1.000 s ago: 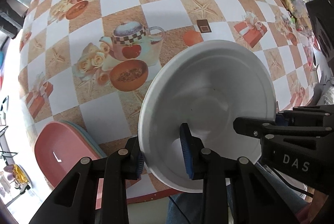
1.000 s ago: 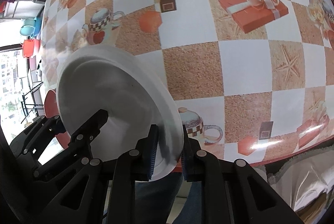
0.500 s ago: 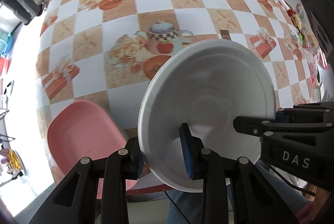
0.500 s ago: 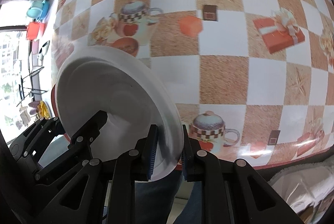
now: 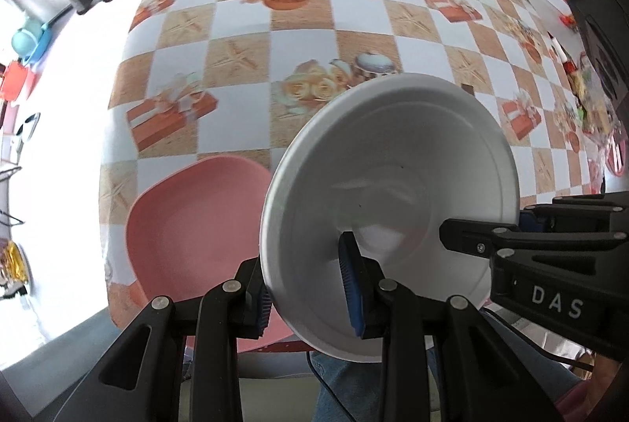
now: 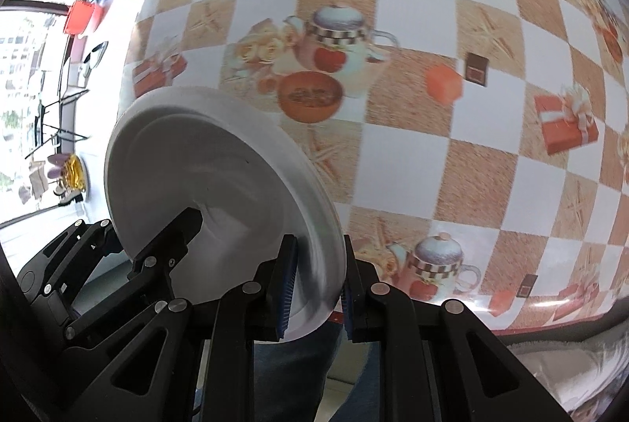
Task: Organize plates and bowls
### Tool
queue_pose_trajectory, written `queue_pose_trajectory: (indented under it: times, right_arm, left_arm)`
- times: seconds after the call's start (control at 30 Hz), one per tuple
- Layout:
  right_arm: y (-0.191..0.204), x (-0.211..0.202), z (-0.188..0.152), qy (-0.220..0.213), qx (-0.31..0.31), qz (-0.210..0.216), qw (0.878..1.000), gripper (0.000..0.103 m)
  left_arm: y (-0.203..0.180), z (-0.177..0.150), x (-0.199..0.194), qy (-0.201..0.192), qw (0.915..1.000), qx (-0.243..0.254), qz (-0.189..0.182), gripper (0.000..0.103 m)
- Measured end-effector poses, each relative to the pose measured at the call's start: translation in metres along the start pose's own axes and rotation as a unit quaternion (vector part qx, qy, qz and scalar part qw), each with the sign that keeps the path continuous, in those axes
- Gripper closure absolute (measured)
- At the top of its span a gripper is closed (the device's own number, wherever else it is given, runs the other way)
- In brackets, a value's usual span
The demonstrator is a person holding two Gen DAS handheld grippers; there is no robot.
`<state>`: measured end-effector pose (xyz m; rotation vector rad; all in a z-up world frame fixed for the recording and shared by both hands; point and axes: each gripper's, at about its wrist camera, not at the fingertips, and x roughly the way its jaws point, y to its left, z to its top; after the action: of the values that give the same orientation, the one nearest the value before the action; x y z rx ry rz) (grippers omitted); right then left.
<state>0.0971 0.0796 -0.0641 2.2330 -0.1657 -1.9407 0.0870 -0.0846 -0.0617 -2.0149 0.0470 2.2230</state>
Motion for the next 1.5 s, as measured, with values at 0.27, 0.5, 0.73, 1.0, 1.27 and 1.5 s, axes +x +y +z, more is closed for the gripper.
queue_pose_trajectory:
  times: [0.27,0.5,0.73,1.0,1.27,1.5]
  right_arm:
    - [0.032,0.003,0.004,0.008,-0.041,-0.007,0.999,0.082]
    - [0.063,0.015,0.004,0.02,-0.079,-0.011,0.997,0.082]
    - [0.088,0.033,0.009,0.034,-0.102,-0.014,0.994,0.082]
    - [0.1,0.058,0.017,0.053,-0.106,-0.021,0.993,0.082]
    - [0.106,0.071,0.026,0.063,-0.094,-0.023,0.993,0.082]
    - [0.101,0.075,0.039,0.068,-0.062,-0.009,0.996,0.082]
  left_arm:
    - [0.03,-0.011,-0.006,-0.006,0.9992,-0.04,0.006,0.07]
    - [0.061,-0.028,-0.007,-0.004,0.9966,-0.082,0.011,0.07]
    - [0.088,-0.038,-0.004,0.004,0.9931,-0.117,0.014,0.07]
    - [0.106,-0.043,0.013,0.024,0.9905,-0.135,0.011,0.069]
    - [0.117,-0.037,0.028,0.038,0.9897,-0.138,0.002,0.069]
    - [0.122,-0.027,0.033,0.039,0.9907,-0.13,-0.005,0.069]
